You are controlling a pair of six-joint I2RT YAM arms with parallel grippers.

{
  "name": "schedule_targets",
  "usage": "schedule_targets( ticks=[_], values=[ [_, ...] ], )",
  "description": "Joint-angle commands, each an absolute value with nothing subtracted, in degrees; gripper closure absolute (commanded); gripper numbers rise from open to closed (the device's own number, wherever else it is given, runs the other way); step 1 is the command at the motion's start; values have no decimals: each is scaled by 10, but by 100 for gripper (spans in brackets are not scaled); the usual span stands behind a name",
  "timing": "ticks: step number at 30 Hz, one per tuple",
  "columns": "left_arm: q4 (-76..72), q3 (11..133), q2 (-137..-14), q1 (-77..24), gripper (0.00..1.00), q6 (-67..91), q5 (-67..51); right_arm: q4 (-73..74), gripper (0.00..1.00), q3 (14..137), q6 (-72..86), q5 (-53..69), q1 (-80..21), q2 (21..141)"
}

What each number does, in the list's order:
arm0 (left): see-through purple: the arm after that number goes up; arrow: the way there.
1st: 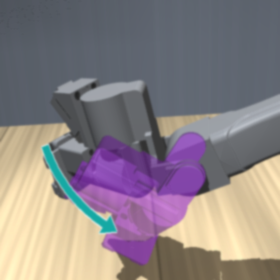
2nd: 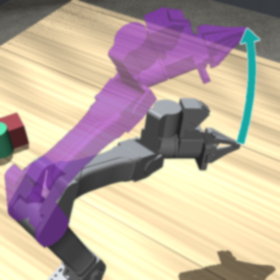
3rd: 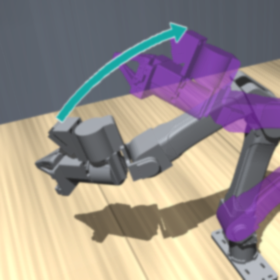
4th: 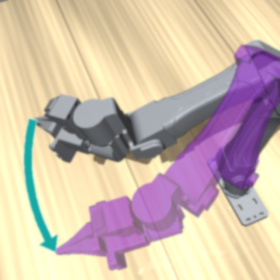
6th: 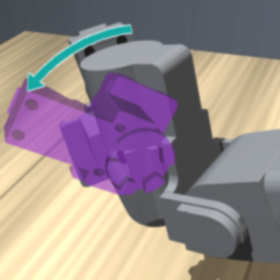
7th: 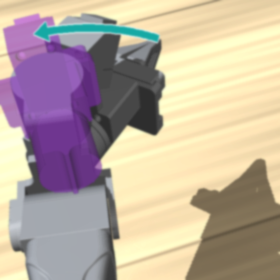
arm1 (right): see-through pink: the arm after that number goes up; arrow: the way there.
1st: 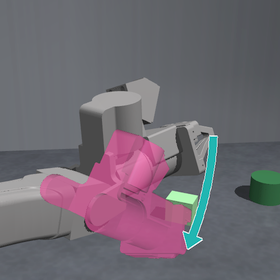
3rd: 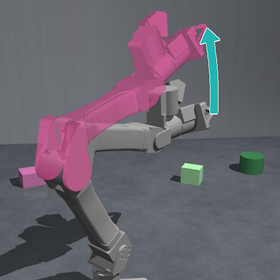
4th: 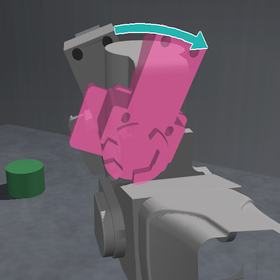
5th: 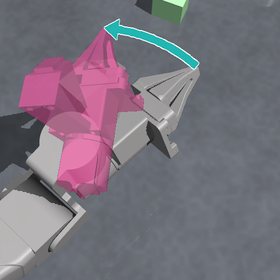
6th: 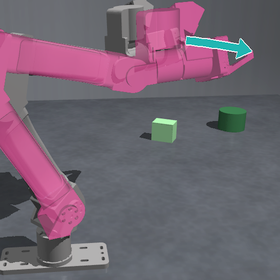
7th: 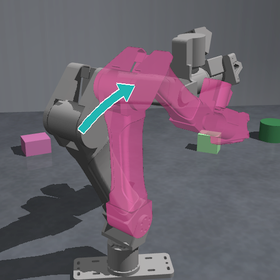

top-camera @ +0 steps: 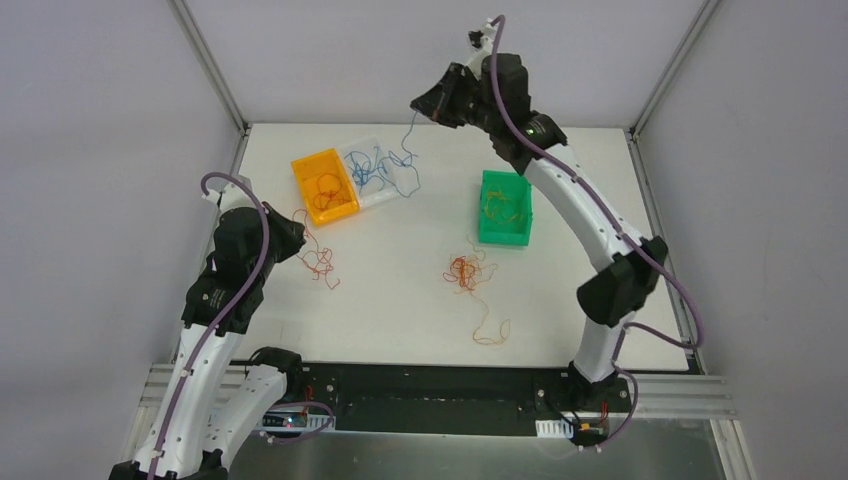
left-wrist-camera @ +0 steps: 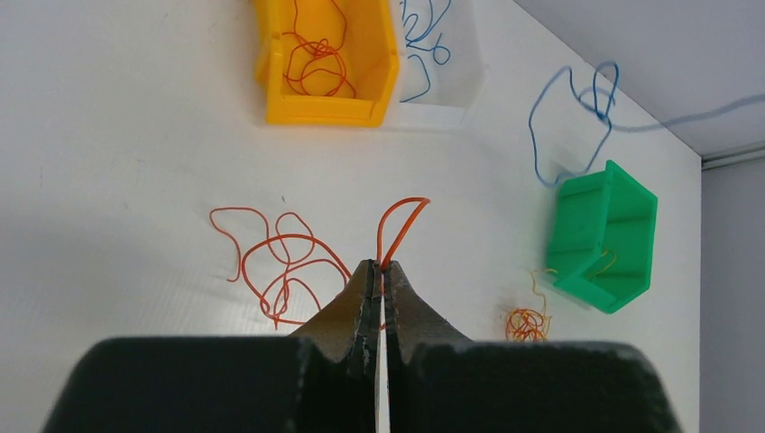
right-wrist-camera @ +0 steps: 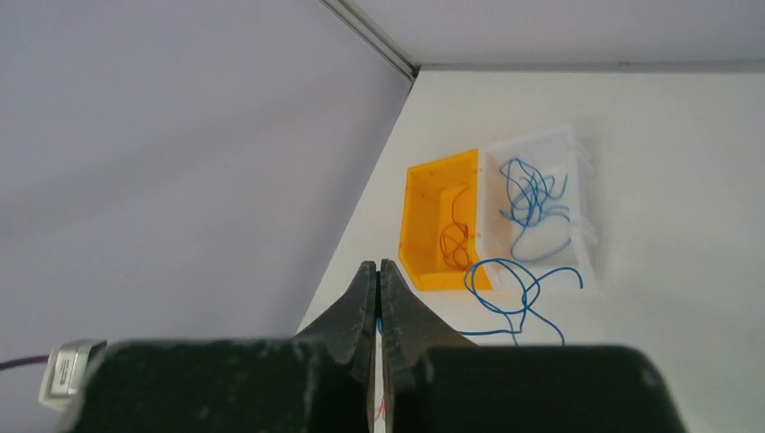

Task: Untangle the cables

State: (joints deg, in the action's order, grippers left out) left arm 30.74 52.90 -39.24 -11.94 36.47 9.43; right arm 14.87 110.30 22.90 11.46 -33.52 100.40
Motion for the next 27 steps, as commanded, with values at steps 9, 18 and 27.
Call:
schedule_targets(
  ticks=[9,18,27],
  values=[
    [306,527,-389,-120,100,330,104,10,100,1392,252,105,-361,1342],
    [307,526,-399,-120,100,322,116,18,100,1331,279,81,-378,1403],
    [307,530,-421,-120,100,325,102,76,47,1347,261,40,-396,1426]
  ],
)
